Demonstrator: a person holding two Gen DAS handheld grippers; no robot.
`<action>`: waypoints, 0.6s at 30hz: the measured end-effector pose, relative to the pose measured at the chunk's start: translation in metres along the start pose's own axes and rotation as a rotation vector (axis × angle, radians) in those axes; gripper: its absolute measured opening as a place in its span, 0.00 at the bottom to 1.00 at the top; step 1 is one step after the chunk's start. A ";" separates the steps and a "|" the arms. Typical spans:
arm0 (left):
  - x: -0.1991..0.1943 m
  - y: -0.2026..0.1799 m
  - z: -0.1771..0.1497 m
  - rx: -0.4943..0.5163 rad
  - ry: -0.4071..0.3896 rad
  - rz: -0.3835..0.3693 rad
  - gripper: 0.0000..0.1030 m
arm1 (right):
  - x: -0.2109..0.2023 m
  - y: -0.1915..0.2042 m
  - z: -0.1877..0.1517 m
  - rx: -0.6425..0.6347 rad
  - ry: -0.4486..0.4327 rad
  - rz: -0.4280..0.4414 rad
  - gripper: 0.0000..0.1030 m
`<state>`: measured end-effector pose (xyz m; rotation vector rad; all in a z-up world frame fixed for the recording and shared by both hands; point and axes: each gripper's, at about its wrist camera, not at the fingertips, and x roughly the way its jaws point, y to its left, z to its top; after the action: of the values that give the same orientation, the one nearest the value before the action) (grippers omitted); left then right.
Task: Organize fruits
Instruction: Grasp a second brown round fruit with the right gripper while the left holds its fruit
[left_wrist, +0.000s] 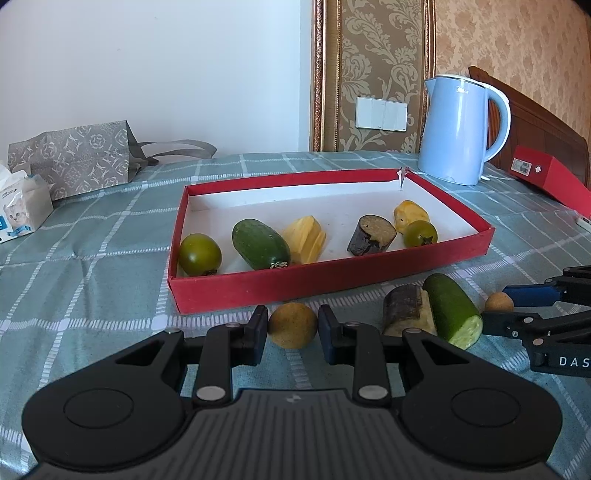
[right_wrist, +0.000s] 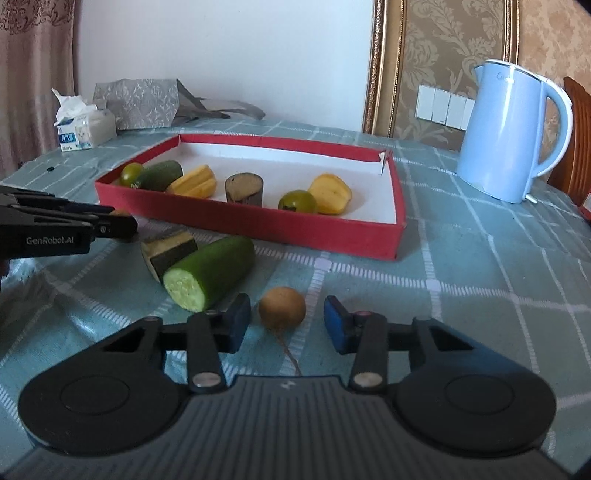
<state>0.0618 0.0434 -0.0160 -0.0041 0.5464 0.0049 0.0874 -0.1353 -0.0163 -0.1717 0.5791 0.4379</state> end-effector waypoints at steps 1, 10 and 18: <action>0.000 0.000 0.000 0.000 0.000 0.000 0.27 | 0.000 0.001 0.000 -0.005 0.000 -0.003 0.39; 0.000 0.001 0.000 -0.006 0.001 -0.003 0.27 | -0.001 0.009 0.000 -0.037 -0.006 0.000 0.24; 0.000 0.002 0.000 -0.007 0.001 -0.004 0.27 | -0.003 0.004 -0.001 -0.003 -0.019 0.009 0.24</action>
<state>0.0616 0.0451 -0.0160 -0.0124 0.5477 0.0027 0.0829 -0.1328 -0.0152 -0.1677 0.5612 0.4487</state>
